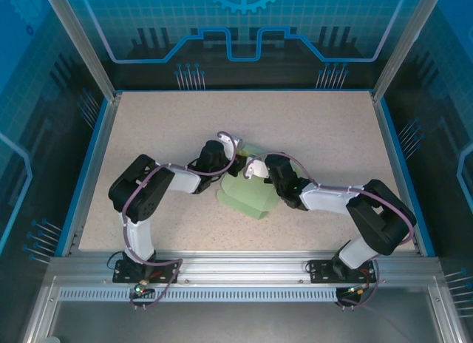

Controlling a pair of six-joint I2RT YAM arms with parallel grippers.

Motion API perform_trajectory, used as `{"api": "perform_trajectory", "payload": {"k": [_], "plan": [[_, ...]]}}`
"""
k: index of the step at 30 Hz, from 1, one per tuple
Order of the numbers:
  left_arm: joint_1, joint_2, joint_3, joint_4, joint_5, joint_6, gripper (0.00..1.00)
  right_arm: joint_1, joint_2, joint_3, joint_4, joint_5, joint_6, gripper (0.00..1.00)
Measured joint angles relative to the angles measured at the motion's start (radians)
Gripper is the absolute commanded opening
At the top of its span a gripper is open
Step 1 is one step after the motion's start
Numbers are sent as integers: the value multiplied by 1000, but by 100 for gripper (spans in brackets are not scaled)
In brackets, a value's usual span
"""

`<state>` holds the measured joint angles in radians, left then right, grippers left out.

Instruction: Fold the paper box

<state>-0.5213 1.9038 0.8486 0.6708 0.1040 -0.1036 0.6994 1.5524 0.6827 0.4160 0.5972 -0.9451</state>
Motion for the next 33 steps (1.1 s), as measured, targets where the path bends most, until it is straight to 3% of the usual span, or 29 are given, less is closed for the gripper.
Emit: {"api": "perform_trajectory", "payload": {"k": [5,13,20,27,33], "plan": [[-9,0,2,-4,-26,18,16,0,-3,2,-10,2,6,8],[-19,0,2,-11,-68,32,13,0,-34,13,-72,-28,54,31],[-23,-6,2,-22,-109,24,11,12,-132,13,-187,-66,182,41],[-24,-59,-3,-95,-191,-5,9,44,-349,49,-457,-129,477,49],[-28,-104,-10,-148,-263,-55,8,13,-461,214,-736,-196,831,59]]}}
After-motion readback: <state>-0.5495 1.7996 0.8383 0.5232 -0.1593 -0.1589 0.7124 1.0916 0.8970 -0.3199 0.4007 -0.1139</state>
